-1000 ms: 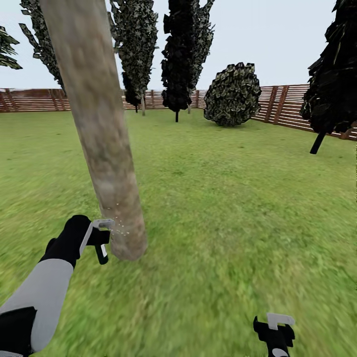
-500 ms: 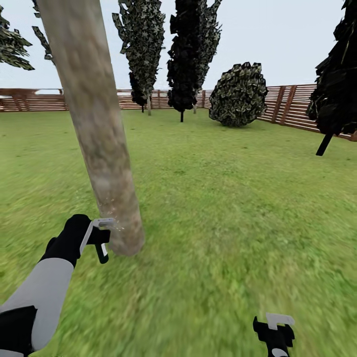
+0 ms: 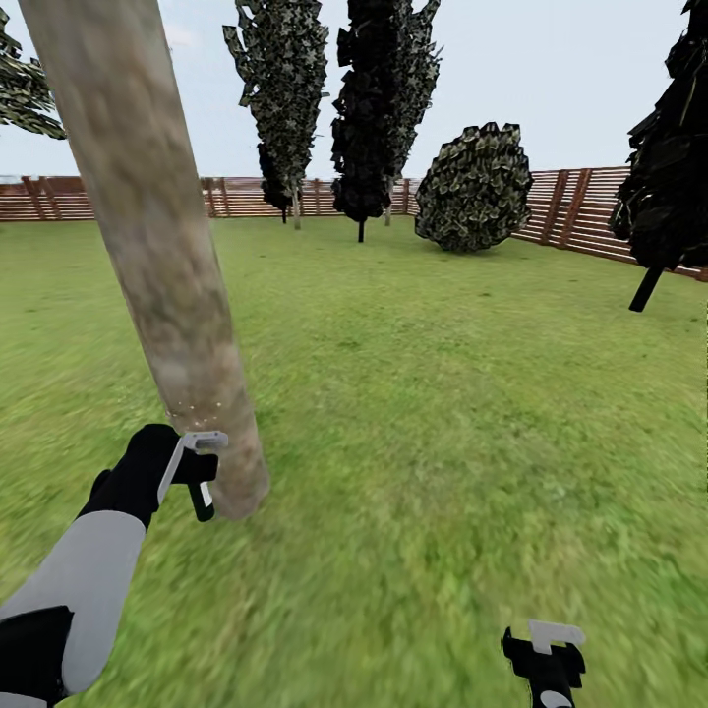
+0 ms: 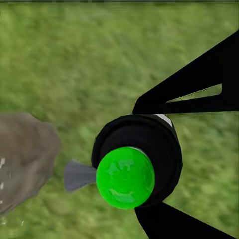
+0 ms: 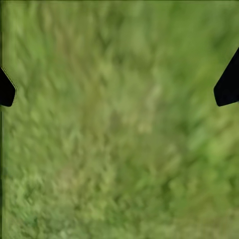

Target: In the garden, pick up the pesticide atomizer on the floor and spray pesticide onto both trees until each tree trunk is fully covered.

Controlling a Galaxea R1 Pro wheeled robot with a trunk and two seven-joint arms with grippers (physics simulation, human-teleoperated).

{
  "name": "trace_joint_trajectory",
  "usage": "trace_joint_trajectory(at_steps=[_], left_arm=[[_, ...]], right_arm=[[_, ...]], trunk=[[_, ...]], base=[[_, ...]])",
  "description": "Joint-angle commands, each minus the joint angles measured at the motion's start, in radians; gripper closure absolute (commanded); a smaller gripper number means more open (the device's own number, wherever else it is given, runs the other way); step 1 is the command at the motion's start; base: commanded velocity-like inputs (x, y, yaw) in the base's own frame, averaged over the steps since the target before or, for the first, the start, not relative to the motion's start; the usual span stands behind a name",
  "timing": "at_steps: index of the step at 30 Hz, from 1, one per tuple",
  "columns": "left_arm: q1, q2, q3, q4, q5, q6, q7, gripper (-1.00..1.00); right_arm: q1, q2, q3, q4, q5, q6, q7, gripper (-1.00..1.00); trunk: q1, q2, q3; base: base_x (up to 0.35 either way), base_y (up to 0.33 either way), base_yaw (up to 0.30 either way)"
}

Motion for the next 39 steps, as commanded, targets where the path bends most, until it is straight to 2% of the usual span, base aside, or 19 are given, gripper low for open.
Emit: trace_joint_trajectory(at_steps=[1,13,24,32,33,35,39], left_arm=[[-0.001,0.0,0.0,0.0,0.001,0.0,0.0,1.0],[0.007,0.001,-0.002,0.001,0.001,0.0,0.001,1.0],[0.011,0.001,-0.002,0.01,0.001,-0.002,0.003,1.0],[0.012,0.003,-0.002,0.013,0.0,-0.001,0.003,1.0],[0.013,0.005,-0.002,0.014,0.0,-0.002,0.004,1.0],[0.014,0.041,-0.002,0.015,0.003,-0.002,0.004,1.0],[0.014,0.039,0.0,0.03,0.006,-0.004,0.004,1.0]], right_arm=[[0.0,0.001,0.0,0.0,0.0,0.0,0.0,-1.0],[0.0,0.003,0.0,0.0,0.0,0.0,0.0,-1.0],[0.0,0.003,0.0,0.0,0.0,0.0,0.0,-1.0],[0.0,0.003,0.0,0.0,0.0,0.0,0.0,-1.0],[0.0,0.003,0.0,0.0,0.0,0.0,0.0,-1.0],[0.0,0.004,0.0,0.0,0.0,0.0,0.0,-1.0],[0.0,0.004,0.0,0.0,0.0,0.0,0.0,-1.0]], trunk=[[0.0,0.0,0.0],[0.0,0.0,0.0],[0.0,0.0,0.0],[0.0,0.0,0.0],[0.0,0.0,0.0],[0.0,0.0,0.0],[0.0,0.0,0.0]], base=[[0.001,-0.274,0.031],[0.018,-0.274,0.239],[0.18,-0.236,0.035],[0.087,-0.263,0.257],[0.026,-0.269,0.276],[0.02,-0.27,0.25],[0.099,-0.271,0.065]])
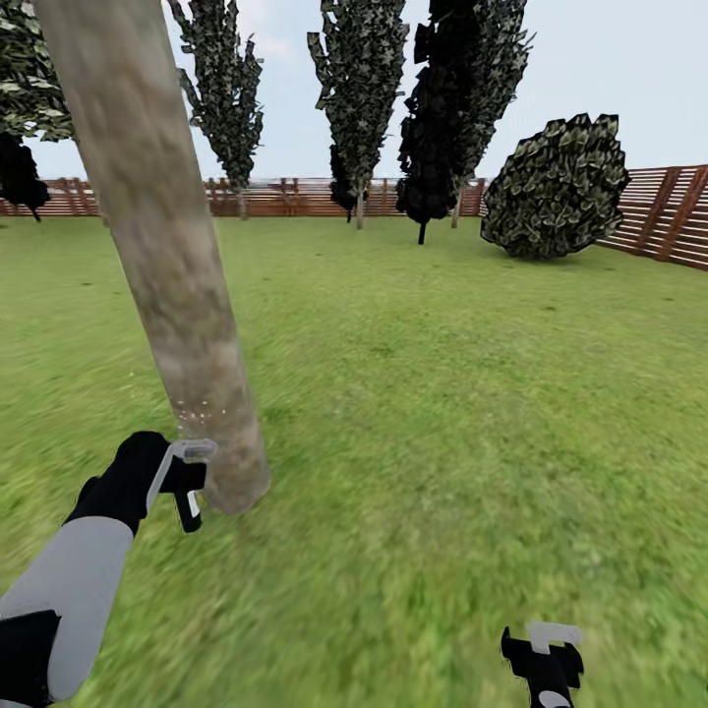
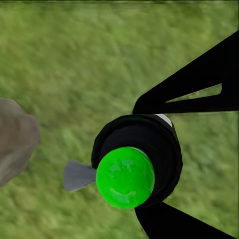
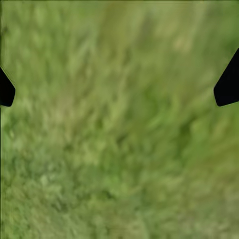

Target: In the garden, pick up the pesticide atomizer on the floor and spray pesticide onto both trees until each tree trunk is fully covered.

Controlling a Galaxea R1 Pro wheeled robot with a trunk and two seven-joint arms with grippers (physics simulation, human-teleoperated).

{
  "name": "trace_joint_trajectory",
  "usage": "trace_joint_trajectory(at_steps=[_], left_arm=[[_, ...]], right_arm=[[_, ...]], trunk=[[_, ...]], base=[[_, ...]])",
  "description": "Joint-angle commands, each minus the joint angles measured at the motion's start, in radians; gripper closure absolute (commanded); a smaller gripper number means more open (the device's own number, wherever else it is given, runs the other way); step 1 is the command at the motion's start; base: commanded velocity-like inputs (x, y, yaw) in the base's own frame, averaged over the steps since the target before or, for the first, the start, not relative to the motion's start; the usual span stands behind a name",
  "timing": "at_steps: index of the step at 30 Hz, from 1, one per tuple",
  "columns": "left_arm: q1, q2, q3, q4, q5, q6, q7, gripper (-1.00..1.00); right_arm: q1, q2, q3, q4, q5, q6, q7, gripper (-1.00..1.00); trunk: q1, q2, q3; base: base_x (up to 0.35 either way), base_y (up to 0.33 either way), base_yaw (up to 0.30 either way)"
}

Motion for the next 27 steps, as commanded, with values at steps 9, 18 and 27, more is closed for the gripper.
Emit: trace_joint_trajectory(at_steps=[9,18,27], left_arm=[[0.047,0.03,0.008,0.031,-0.007,-0.011,0.003,1.0],[0.056,0.021,0.009,0.03,-0.007,-0.013,0.005,1.0],[0.106,-0.009,0.005,0.057,-0.006,-0.031,0.014,1.0]], right_arm=[[0.0,-0.004,0.0,0.0,0.0,0.0,0.0,-1.0],[0.0,-0.001,0.0,0.0,0.0,0.0,0.0,-1.0],[0.0,-0.001,0.0,0.0,0.0,0.0,0.0,-1.0]], trunk=[[0.0,0.0,0.0],[0.0,0.0,0.0],[0.0,0.0,0.0]], base=[[0.199,-0.229,0.002],[0.114,-0.242,0.168],[-0.016,-0.06,0.132]])
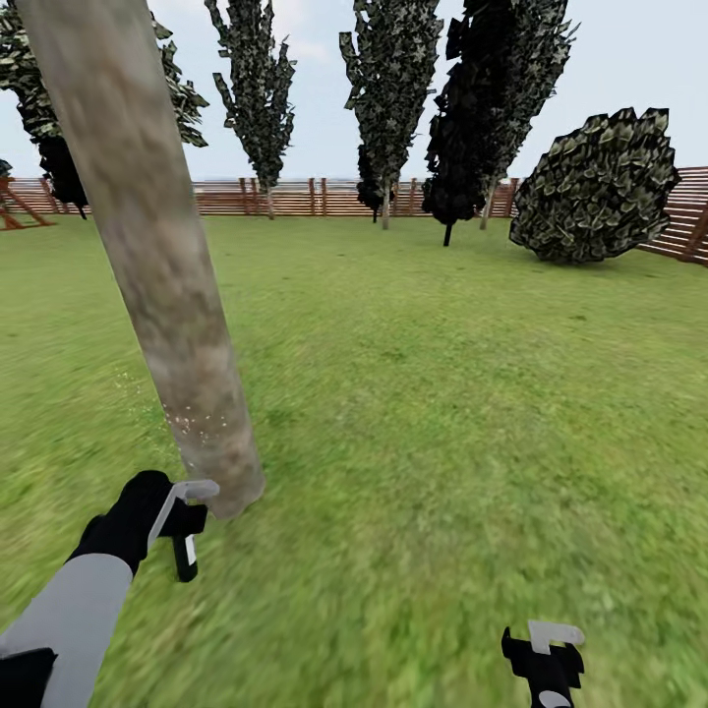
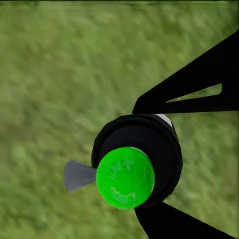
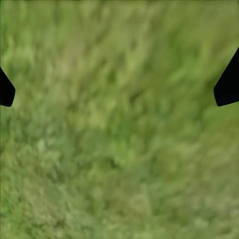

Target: In the garden, pick up the pesticide atomizer on the floor and spray pesticide onto both trees until each tree trunk is fully covered.

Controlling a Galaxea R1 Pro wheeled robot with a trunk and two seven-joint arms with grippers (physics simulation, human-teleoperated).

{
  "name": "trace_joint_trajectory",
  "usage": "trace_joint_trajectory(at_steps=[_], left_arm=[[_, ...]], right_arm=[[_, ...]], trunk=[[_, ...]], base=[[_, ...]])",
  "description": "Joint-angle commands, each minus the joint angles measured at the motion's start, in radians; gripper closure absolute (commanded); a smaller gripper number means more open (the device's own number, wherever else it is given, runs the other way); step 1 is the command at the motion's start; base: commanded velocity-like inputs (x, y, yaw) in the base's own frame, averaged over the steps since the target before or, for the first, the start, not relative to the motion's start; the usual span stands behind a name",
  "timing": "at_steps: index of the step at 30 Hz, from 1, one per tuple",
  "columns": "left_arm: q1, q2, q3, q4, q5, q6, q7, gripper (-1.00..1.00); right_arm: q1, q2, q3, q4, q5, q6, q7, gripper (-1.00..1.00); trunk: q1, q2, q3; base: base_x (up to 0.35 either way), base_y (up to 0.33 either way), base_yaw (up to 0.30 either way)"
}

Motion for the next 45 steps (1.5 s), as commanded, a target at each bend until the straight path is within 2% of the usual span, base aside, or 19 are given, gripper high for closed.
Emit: trace_joint_trajectory(at_steps=[1,3,7,9,12,14,17,20,22,26,30,39,45], left_arm=[[0.001,-0.006,0.0,0.001,-0.01,-0.003,0.0,1.0],[0.002,-0.004,0.0,0.002,-0.01,-0.005,0.0,1.0],[0.043,0.013,0.006,-0.003,-0.01,-0.014,0.0,1.0],[0.072,0.027,0.007,-0.001,-0.01,-0.064,0.01,1.0],[0.085,0.03,0.008,0.0,-0.007,-0.083,0.047,1.0],[0.087,0.022,0.011,-0.011,0.0,-0.087,0.06,1.0],[0.087,0.023,0.017,-0.014,0.005,-0.092,0.06,1.0],[0.087,0.021,0.051,-0.015,0.009,-0.096,0.06,1.0],[0.087,0.019,0.057,-0.015,0.009,-0.098,0.06,1.0],[0.088,0.003,0.056,-0.022,0.011,-0.099,0.061,1.0],[0.088,-0.01,0.055,-0.107,0.009,-0.091,0.061,1.0],[0.089,-0.041,0.055,-0.114,0.006,-0.092,0.062,1.0],[0.089,-0.04,0.056,-0.114,0.005,-0.091,0.063,1.0]], right_arm=[[0.0,0.0,0.0,0.0,0.0,0.0,0.0,-1.0],[0.0,0.0,0.0,0.0,0.0,0.0,0.0,-1.0],[0.0,-0.001,0.0,0.0,0.0,0.0,0.0,-1.0],[0.0,-0.003,0.0,0.0,0.0,0.0,0.0,-1.0],[0.0,-0.002,0.0,0.0,0.0,0.0,0.0,-1.0],[0.0,0.0,0.0,0.0,0.0,0.0,0.0,-1.0],[0.0,0.0,0.0,0.0,0.0,0.0,0.0,-1.0],[0.0,0.001,0.0,0.0,0.0,0.0,0.0,-1.0],[0.0,0.001,0.0,0.0,0.0,0.0,0.0,-1.0],[0.0,0.0,0.0,0.0,0.0,0.0,0.0,-1.0],[0.0,-0.002,0.0,0.0,0.0,0.0,0.0,-1.0],[0.0,-0.003,0.0,0.0,0.0,0.0,0.0,-1.0],[0.0,-0.002,0.0,0.0,0.0,0.0,0.0,-1.0]], trunk=[[0.0,0.0,0.0],[0.0,0.0,0.0],[0.0,0.0,0.0],[0.0,0.0,0.0],[0.0,0.0,0.0],[0.0,0.0,0.0],[0.0,0.0,0.0],[0.0,0.0,0.0],[0.0,0.0,0.0],[0.0,0.0,0.0],[0.0,0.0,0.0],[0.0,0.0,0.0],[0.0,0.0,0.0]], base=[[0.023,0.0,0.003],[0.12,0.0,0.002],[0.306,0.0,0.0],[0.291,0.0,0.0],[0.084,0.0,0.0],[0.012,0.0,0.059],[0.002,0.0,0.228],[0.072,-0.041,0.269],[0.193,-0.132,0.26],[0.193,-0.2,0.062],[0.054,-0.262,0.003],[0.004,-0.272,0.0],[0.089,-0.275,0.0]])
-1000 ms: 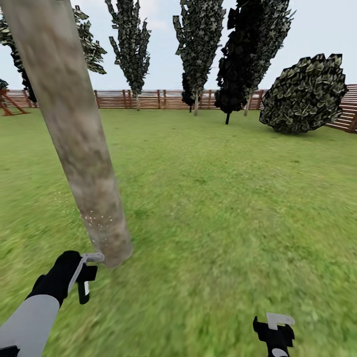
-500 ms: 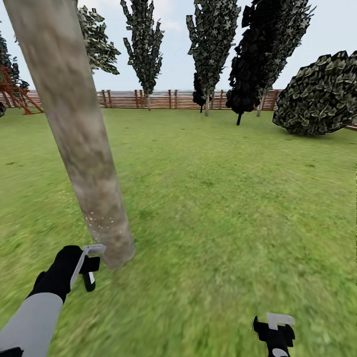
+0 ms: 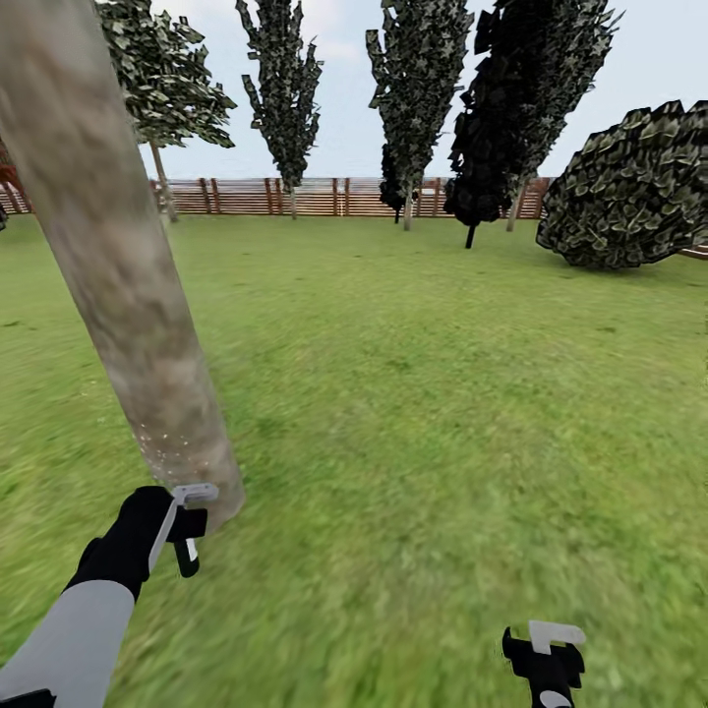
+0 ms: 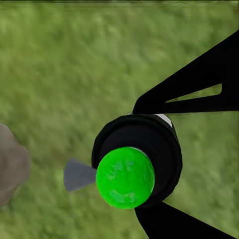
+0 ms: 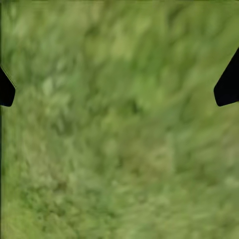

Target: In the garden, pick up the pesticide atomizer on the floor and spray pesticide onto both trees until each tree trunk is fully covered.

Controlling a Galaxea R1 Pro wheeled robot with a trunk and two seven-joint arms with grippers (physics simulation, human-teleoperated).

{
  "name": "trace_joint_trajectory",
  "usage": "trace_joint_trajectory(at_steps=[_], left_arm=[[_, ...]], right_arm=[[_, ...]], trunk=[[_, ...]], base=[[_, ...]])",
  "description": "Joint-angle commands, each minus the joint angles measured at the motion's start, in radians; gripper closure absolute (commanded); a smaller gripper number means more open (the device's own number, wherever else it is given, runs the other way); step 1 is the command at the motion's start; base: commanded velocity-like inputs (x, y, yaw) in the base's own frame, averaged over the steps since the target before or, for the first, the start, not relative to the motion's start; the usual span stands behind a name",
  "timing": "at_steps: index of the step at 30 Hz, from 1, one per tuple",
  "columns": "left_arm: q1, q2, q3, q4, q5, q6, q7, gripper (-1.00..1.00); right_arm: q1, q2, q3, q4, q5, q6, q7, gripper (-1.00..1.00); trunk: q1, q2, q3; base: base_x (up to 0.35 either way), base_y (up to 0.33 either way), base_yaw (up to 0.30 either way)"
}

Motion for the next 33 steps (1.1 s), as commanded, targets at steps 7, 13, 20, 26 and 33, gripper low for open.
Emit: trace_joint_trajectory(at_steps=[7,13,20,26,33], left_arm=[[0.002,0.008,0.008,0.001,-0.003,0.002,0.001,1.0],[0.019,0.009,0.02,0.0,-0.004,0.003,0.036,1.0],[0.02,0.007,0.021,0.0,-0.002,0.002,0.051,1.0],[0.02,0.002,0.024,0.0,-0.002,0.001,0.058,1.0],[0.02,0.001,0.025,-0.001,-0.002,0.001,0.058,1.0]], right_arm=[[0.0,0.001,0.0,0.0,0.0,0.0,0.0,-1.0],[0.0,0.002,0.0,0.0,0.0,0.0,0.0,-1.0],[0.0,0.002,0.0,0.0,0.0,0.0,0.0,-1.0],[0.0,0.002,0.0,0.0,0.0,0.0,0.0,-1.0],[0.0,0.002,0.0,0.0,0.0,0.0,0.0,-1.0]], trunk=[[0.0,0.0,0.0],[0.0,0.0,0.0],[0.0,0.0,0.0],[0.0,0.0,0.0],[0.0,0.0,0.0]], base=[[0.105,-0.275,0.195],[0.096,-0.275,0.276],[0.099,-0.275,0.273],[0.115,-0.275,0.065],[0.115,-0.275,0.009]])
